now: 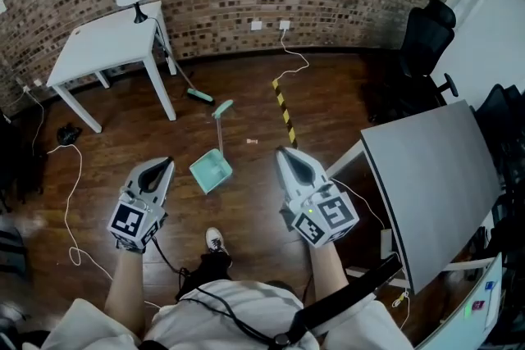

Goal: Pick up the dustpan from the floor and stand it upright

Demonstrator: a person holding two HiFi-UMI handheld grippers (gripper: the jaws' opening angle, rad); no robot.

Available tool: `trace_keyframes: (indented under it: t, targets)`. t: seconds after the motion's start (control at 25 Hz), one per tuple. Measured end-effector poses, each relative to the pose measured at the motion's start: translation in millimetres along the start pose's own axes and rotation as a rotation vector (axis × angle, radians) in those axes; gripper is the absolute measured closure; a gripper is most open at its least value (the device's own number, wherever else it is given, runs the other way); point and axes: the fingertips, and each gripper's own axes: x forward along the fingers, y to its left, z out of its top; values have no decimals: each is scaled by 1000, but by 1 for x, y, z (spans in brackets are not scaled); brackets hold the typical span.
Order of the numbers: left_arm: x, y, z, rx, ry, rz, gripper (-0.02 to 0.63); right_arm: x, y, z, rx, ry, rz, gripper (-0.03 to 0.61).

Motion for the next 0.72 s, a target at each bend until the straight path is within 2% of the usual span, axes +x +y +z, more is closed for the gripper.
trace_keyframes:
  t: [0.2,0.44,0.6,0.72]
  targets:
    - [-30,-106,8,-4,9,35,609,-110,1,1,-28,-1,41,595]
    - [-68,-222,27,-19,12,112,609,-230,-10,3,10,-24,46,595]
    - [-100,-277,48,-16,21,139,609,-277,10,14,-5,-11,87,595]
    - [-116,-302,67,-8,10,139,609,-301,28,22,-22,-4,115,595]
